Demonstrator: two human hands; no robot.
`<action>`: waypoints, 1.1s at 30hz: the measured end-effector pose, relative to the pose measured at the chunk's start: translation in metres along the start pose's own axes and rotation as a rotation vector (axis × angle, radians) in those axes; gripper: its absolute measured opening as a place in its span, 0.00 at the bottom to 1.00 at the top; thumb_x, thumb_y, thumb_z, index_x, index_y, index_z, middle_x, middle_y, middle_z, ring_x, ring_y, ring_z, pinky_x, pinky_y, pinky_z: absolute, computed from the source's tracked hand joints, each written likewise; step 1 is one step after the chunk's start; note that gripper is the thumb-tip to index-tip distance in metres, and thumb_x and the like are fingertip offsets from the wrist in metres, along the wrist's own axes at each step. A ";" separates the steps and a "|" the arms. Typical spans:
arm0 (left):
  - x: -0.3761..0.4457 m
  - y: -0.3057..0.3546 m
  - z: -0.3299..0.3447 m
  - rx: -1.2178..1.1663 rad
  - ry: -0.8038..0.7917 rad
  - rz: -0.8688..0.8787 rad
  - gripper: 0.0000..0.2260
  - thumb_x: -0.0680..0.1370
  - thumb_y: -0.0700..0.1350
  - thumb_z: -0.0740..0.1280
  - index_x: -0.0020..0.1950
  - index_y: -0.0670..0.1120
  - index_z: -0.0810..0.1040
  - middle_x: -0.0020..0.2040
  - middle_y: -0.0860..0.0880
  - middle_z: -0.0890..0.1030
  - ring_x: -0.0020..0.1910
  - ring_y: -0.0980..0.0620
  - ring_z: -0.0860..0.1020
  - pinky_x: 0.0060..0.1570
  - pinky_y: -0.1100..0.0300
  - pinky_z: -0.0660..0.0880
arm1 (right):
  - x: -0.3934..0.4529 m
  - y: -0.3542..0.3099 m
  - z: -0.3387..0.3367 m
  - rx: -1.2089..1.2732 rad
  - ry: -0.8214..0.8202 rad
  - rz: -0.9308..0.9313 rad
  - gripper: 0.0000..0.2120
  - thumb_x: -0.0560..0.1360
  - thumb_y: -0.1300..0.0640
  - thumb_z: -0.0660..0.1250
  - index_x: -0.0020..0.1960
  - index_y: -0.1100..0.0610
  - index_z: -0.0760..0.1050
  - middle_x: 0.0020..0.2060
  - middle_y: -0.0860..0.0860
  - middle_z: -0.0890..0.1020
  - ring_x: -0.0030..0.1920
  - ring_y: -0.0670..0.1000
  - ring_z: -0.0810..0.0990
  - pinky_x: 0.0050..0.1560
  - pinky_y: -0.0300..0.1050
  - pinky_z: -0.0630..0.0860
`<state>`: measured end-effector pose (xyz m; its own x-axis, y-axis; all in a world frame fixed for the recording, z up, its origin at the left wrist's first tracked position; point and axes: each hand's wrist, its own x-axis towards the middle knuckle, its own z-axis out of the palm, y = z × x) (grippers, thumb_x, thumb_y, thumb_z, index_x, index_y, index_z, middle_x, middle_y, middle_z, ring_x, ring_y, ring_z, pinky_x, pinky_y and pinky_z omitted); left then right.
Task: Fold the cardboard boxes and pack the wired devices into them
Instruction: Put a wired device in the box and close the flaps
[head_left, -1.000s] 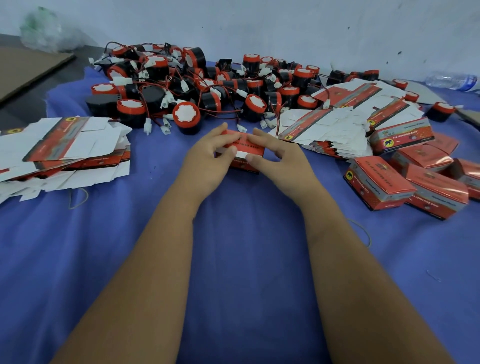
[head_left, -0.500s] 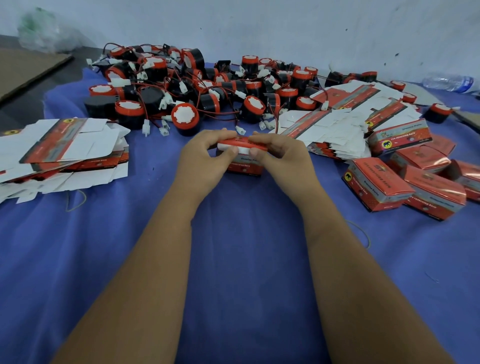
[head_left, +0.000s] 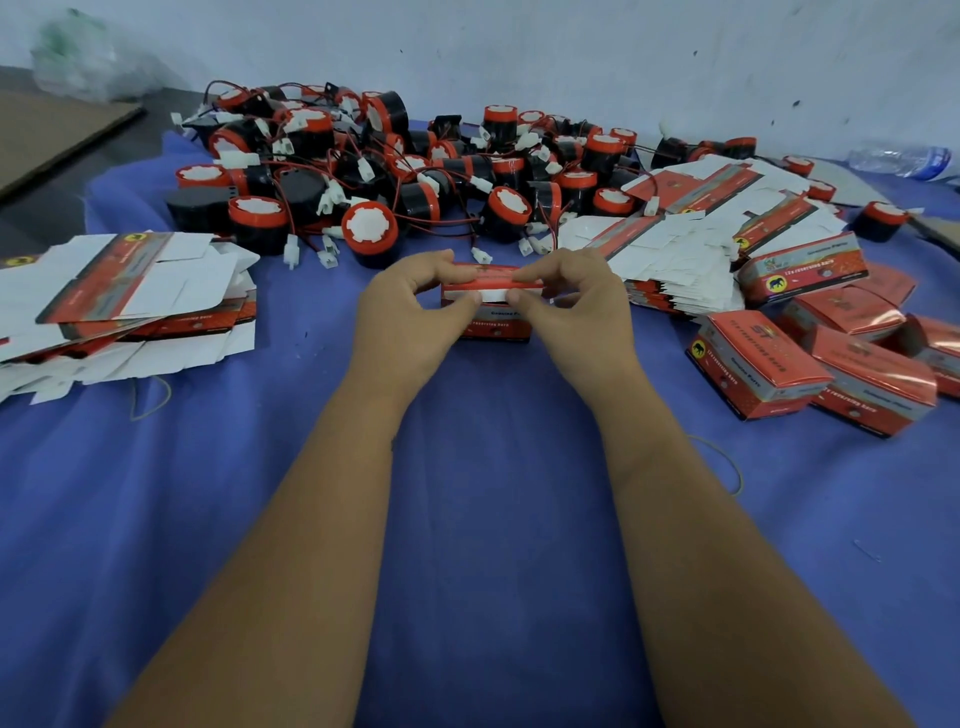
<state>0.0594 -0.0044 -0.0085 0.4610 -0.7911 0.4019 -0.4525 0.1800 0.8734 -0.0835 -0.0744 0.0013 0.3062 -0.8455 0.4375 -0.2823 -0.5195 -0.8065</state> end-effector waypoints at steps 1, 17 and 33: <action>-0.001 0.000 0.001 0.067 0.001 0.046 0.12 0.74 0.40 0.73 0.51 0.57 0.80 0.60 0.55 0.78 0.64 0.56 0.74 0.62 0.62 0.71 | 0.000 0.000 0.000 -0.012 0.009 -0.016 0.07 0.72 0.63 0.74 0.44 0.53 0.78 0.47 0.51 0.74 0.45 0.44 0.73 0.45 0.26 0.69; -0.006 0.003 0.009 0.347 0.053 0.112 0.06 0.79 0.46 0.69 0.51 0.48 0.85 0.59 0.52 0.76 0.54 0.58 0.72 0.48 0.70 0.69 | -0.006 -0.010 0.005 -0.390 -0.028 -0.205 0.08 0.71 0.58 0.68 0.37 0.58 0.71 0.49 0.52 0.79 0.54 0.53 0.73 0.57 0.50 0.70; 0.008 0.012 -0.005 -0.804 0.305 -0.525 0.20 0.86 0.55 0.48 0.54 0.47 0.77 0.44 0.45 0.83 0.44 0.49 0.82 0.44 0.56 0.81 | -0.019 -0.043 0.053 -0.783 -0.116 -0.086 0.17 0.80 0.53 0.57 0.66 0.55 0.62 0.52 0.54 0.77 0.52 0.58 0.76 0.43 0.52 0.68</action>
<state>0.0612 -0.0059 0.0064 0.6810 -0.7202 -0.1323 0.4612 0.2816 0.8414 -0.0294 -0.0293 0.0065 0.4363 -0.8028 0.4064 -0.7974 -0.5542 -0.2389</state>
